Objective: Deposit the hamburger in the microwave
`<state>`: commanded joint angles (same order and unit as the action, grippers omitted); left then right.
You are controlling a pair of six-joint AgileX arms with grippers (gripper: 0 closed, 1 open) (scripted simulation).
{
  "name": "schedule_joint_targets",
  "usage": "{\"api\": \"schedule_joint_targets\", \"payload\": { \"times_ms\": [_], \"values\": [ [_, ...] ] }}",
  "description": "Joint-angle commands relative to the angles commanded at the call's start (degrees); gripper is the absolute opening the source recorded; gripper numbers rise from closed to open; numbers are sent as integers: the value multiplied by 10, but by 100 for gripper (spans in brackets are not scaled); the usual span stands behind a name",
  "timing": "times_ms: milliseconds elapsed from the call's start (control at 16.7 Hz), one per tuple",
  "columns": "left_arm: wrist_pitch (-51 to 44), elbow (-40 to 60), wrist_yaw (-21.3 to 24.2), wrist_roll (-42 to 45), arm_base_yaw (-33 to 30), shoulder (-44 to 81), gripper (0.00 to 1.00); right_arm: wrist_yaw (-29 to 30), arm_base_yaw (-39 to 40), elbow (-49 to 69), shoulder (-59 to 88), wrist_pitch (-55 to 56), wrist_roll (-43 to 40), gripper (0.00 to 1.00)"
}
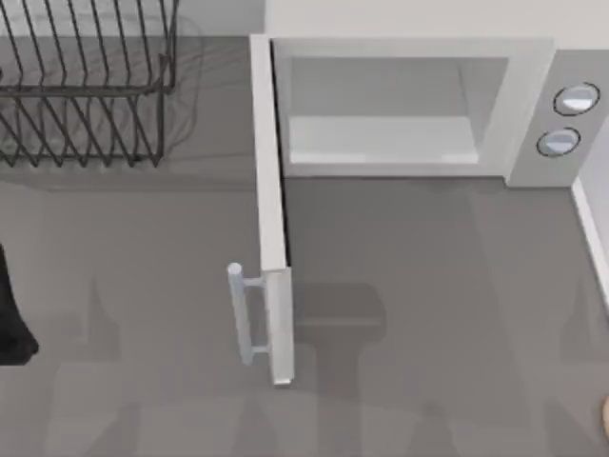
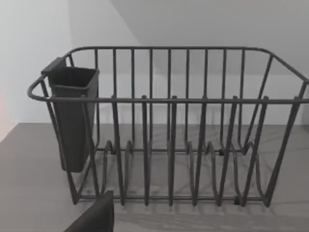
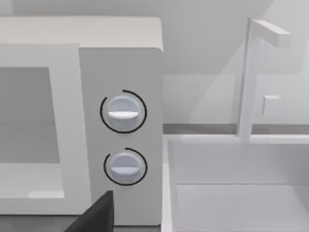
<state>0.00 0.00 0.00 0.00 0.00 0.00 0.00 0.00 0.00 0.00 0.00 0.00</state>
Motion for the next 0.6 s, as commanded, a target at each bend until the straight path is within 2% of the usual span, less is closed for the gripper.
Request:
{"api": "schedule_joint_targets", "payload": {
  "times_ms": [300,600],
  "values": [
    [0,0,0,0,0,0,100,-2,8,28,38,-35,8,100],
    [0,0,0,0,0,0,100,-1,31,133,219,-173,41,100]
  ]
}}
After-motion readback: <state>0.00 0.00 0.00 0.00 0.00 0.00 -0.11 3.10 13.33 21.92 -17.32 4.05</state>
